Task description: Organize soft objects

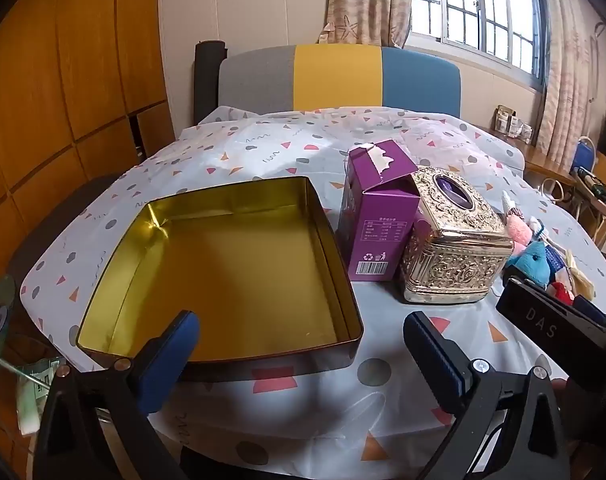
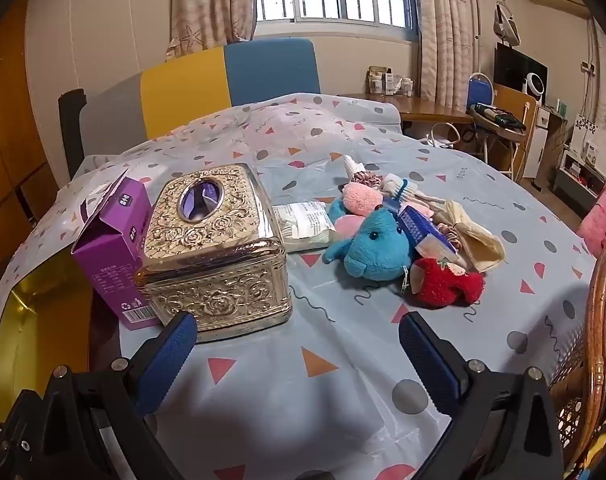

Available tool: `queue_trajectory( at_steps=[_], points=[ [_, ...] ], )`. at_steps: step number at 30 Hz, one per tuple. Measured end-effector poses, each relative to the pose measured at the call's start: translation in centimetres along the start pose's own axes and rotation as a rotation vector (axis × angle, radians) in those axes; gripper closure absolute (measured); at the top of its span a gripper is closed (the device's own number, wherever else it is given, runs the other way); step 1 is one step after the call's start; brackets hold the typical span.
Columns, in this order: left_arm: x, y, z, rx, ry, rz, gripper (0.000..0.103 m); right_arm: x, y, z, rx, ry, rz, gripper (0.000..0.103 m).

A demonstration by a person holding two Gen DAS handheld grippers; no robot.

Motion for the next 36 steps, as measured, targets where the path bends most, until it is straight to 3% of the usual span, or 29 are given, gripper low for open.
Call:
queue_trajectory(
  at_steps=[36],
  points=[
    [1.0, -0.1, 0.7, 0.006, -0.034, -0.012, 0.000, 0.3, 0.5, -0.2, -0.013, 0.000, 0.009, 0.000]
  ],
)
Point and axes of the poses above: each gripper's, at about its wrist camera, not at the fingertips, and x roughly the way its jaws point, y to its right, z to its underside, the point moved 10 cm from there along x, roughly the way its jaws point, and after that the axes turned 14 degrees about -z, right-handed, at the moved point
